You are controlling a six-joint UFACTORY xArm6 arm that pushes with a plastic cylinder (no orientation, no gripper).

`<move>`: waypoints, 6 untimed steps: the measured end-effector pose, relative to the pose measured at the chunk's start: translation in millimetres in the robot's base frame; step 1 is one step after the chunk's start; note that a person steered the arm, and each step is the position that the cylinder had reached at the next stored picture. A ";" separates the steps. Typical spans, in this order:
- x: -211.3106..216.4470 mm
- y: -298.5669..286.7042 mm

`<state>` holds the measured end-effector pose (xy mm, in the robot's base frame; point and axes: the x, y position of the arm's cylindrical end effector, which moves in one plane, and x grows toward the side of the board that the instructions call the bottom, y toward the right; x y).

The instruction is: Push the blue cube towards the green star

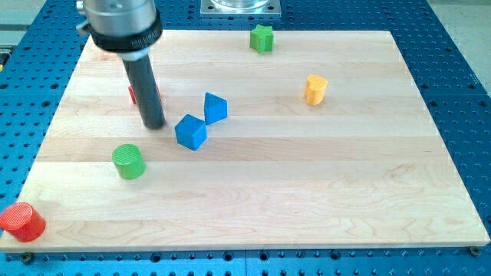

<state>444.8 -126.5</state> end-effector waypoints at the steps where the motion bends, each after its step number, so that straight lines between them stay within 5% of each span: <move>1: -8.2 65.0; 4: -104.3 98.5; 5: -112.8 184.7; 6: -110.8 155.4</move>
